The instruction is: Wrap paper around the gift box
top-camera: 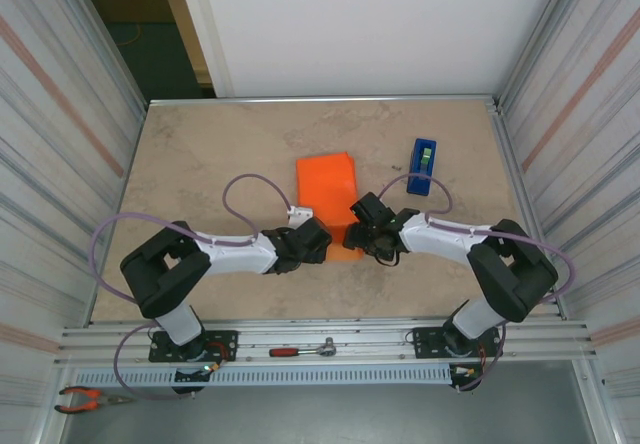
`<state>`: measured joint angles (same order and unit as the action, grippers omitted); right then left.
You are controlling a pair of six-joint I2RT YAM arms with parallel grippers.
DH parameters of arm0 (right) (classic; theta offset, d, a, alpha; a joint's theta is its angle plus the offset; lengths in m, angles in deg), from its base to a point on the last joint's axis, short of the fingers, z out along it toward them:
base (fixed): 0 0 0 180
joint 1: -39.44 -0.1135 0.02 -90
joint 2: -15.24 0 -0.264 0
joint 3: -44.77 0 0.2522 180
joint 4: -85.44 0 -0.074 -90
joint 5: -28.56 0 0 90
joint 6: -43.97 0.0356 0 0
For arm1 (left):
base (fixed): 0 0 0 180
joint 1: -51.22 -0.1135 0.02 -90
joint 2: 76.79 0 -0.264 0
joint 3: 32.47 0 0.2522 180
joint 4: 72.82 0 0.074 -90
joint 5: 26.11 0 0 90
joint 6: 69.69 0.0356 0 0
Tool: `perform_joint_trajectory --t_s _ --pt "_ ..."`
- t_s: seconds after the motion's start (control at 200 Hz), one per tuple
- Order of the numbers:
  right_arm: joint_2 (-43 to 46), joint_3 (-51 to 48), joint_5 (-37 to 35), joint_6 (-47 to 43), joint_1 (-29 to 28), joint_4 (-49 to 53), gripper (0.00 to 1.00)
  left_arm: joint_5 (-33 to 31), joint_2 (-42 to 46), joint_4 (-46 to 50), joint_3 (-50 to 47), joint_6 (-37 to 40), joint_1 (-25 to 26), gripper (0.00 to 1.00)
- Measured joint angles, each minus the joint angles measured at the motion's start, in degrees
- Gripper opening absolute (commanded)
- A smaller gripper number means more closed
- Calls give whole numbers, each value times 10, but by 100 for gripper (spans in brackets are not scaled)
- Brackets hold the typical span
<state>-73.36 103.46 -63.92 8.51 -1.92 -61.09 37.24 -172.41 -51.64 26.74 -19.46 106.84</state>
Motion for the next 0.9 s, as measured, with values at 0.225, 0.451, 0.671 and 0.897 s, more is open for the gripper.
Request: perform_joint_trajectory --t_s 0.225,0.451,0.671,0.897 --pt "-10 13 8 -12 5 22 69 -7 -2 1 0 -12 0 91" --pt "-11 16 6 -14 -2 23 72 -20 -12 16 12 -17 8 90" --pt "-10 16 -2 -15 -17 5 67 -26 -13 27 14 -17 15 90" --pt "-11 31 12 -25 -29 -38 61 -26 -13 32 16 -17 15 90"
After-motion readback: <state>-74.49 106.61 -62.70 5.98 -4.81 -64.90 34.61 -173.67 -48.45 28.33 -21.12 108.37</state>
